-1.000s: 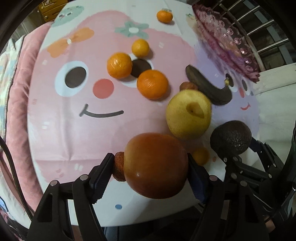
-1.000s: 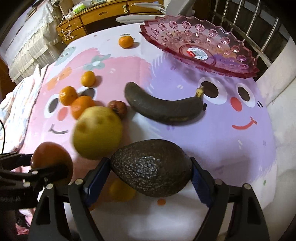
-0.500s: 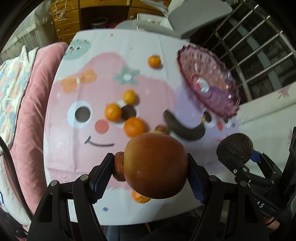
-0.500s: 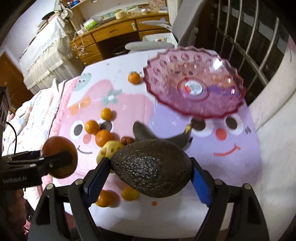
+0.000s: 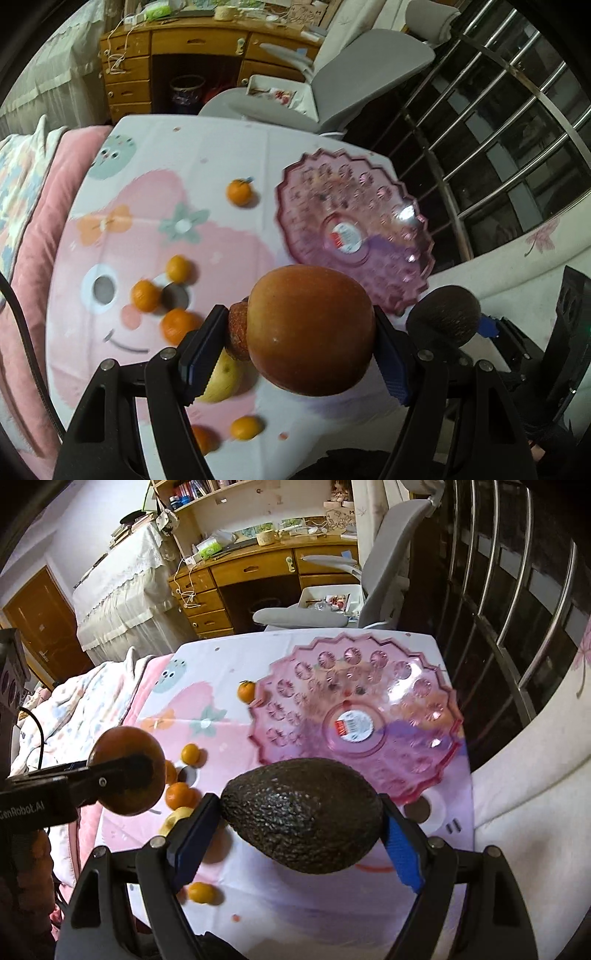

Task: Organize fruits
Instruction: 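Carry apple and avocado into the pink bowl and open both tools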

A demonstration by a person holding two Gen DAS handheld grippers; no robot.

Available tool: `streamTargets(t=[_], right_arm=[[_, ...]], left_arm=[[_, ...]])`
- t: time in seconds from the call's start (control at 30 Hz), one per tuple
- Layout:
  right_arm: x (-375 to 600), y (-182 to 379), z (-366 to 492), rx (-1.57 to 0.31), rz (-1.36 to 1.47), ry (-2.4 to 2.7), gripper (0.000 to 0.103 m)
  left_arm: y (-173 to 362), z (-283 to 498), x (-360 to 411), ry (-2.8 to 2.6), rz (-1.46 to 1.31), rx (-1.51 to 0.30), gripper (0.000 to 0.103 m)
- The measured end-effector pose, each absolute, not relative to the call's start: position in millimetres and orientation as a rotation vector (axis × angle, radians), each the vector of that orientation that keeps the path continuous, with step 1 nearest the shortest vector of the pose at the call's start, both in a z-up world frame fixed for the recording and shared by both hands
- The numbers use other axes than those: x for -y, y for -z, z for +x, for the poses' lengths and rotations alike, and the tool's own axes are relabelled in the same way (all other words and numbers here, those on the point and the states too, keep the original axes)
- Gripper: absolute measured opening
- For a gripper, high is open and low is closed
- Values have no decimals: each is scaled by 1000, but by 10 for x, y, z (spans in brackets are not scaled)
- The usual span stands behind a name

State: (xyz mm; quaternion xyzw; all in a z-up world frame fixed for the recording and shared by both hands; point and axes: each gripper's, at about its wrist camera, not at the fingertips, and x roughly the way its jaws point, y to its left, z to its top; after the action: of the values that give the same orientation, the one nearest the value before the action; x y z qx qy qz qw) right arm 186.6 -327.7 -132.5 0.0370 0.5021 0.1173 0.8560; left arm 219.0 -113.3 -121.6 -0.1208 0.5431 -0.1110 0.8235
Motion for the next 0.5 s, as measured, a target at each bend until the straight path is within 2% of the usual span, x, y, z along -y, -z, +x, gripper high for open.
streamTargets(t=[0.5], right_arm=[[3816,1865,2394,-1163,81,-252,84]], left_arm=[[1719,3026,1981,225,-151,-1231,73]])
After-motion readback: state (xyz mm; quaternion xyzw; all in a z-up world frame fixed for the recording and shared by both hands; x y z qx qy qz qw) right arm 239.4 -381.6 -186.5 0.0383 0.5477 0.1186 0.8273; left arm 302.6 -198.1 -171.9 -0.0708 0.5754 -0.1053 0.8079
